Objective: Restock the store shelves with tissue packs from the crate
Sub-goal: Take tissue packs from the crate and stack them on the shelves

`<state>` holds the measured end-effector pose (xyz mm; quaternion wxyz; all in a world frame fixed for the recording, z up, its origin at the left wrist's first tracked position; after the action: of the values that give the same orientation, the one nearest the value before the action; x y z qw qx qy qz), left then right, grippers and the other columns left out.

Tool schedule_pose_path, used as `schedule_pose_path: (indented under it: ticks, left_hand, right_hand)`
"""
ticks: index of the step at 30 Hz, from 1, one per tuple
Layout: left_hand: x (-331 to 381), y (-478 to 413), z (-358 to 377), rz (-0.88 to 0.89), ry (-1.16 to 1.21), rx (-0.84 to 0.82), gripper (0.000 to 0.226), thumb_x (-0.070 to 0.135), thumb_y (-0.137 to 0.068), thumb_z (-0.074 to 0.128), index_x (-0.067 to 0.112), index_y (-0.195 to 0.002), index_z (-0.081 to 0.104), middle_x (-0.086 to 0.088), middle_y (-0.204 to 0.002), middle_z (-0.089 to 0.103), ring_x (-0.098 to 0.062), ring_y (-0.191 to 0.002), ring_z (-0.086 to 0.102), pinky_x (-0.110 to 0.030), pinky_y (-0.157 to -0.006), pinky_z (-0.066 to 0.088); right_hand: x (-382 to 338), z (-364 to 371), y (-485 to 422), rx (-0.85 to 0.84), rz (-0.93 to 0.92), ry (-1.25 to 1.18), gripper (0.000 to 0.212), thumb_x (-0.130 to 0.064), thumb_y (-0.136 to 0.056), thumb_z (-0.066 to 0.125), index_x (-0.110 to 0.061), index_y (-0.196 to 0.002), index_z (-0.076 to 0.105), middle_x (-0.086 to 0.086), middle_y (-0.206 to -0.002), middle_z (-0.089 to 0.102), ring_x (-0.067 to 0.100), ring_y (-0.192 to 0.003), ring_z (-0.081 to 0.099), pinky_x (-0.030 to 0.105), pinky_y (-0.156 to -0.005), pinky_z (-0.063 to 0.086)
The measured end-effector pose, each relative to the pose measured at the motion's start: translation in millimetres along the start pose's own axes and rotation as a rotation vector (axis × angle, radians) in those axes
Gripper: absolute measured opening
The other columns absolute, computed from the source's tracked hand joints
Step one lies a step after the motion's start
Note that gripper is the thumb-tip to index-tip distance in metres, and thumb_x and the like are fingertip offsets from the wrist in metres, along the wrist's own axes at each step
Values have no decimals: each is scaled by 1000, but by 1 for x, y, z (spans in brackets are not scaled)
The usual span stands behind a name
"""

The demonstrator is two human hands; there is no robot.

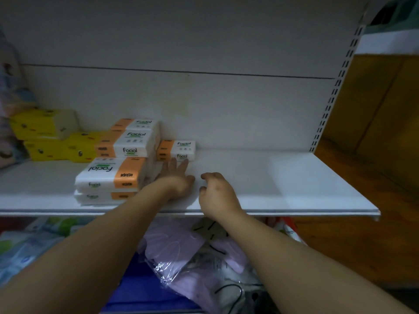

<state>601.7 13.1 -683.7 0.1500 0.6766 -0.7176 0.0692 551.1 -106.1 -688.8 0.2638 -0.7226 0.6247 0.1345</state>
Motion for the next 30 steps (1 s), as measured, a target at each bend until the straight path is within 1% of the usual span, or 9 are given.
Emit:
schedule_pose_path:
  ticks: [4, 8, 9, 12, 16, 20, 23, 27, 30]
  left_hand:
    - [8, 49, 11, 111, -70, -7, 63, 35, -97, 35, 19, -150, 5, -12, -158, -3, -31, -145, -1, -45, -118, 9]
    - [59, 97, 31, 370, -112, 59, 65, 35, -95, 43, 17, -150, 12, -12, -158, 5, -30, -145, 5, -43, -117, 14]
    - [77, 108, 41, 435, -108, 59, 67, 35, -94, 45, 18, -150, 12, -11, -158, 5, -29, -146, 5, -42, -118, 13]
    - [130, 134, 81, 629, -102, 29, 69, 34, -92, 47, 19, -150, 13, -7, -159, 5, -25, -146, 2, -38, -119, 10]
    - [189, 162, 155, 770, -99, -105, 72, 36, -90, 50, 21, -150, 14, -6, -159, 3, -23, -147, -1, -35, -119, 7]
    - [223, 183, 238, 787, -94, -335, 75, 38, -89, 52, 22, -150, 12, -5, -159, 1, -25, -146, 0, -39, -119, 12]
    - [233, 191, 295, 739, -76, -528, 74, 39, -90, 53, 19, -149, 14, -6, -158, 6, -27, -146, 5, -37, -118, 13]
    - [237, 191, 357, 522, 9, -731, 71, 36, -84, 56, 17, -146, 27, -11, -151, 27, -29, -135, 34, -35, -110, 32]
    - [246, 184, 395, 380, 116, -806, 60, 31, -85, 55, 12, -139, 36, -10, -141, 43, -26, -124, 48, -28, -100, 41]
  right_hand:
    - [4, -10, 26, -48, -119, 208, 35, -26, -98, 40, -7, -124, 55, 14, -128, 52, 32, -119, 46, 38, -99, 37]
    - [54, -37, 86, -94, -158, 432, 58, -44, -93, 25, -20, -145, 33, 7, -154, 28, 23, -142, 23, 37, -116, 13]
    - [72, -47, 103, -65, -150, 466, 63, -45, -89, 25, -20, -146, 33, 7, -155, 27, 23, -143, 23, 39, -117, 13]
    - [130, -69, 158, -46, -54, 522, 57, -42, -91, 39, -18, -142, 40, 10, -152, 33, 28, -141, 30, 45, -114, 22]
    - [212, -76, 233, -180, 229, 446, 60, -43, -98, 38, -22, -150, 17, 2, -159, 9, 20, -147, 5, 36, -118, 7]
    - [277, -62, 294, -271, 424, 428, 60, -45, -97, 40, -20, -149, 21, 4, -157, 15, 23, -145, 12, 37, -118, 15]
    - [313, -46, 324, -363, 521, 407, 58, -45, -93, 47, -19, -143, 31, 9, -149, 30, 28, -137, 28, 39, -109, 31]
    - [343, -14, 344, -509, 673, 293, 61, -47, -89, 50, -23, -142, 32, 7, -139, 37, 31, -127, 39, 45, -102, 38]
    - [363, 9, 350, -509, 755, 172, 61, -45, -90, 49, -21, -142, 30, 11, -141, 37, 34, -126, 41, 43, -101, 39]
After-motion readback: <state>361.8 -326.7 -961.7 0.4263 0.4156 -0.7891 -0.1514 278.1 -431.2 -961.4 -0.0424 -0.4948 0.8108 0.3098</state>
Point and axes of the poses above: each hand's wrist, its own y-axis away from the middle knuckle, its own z-axis out of the palm, x = y × z, the point moved 5 cm from there along -y, towards the middle knuckle
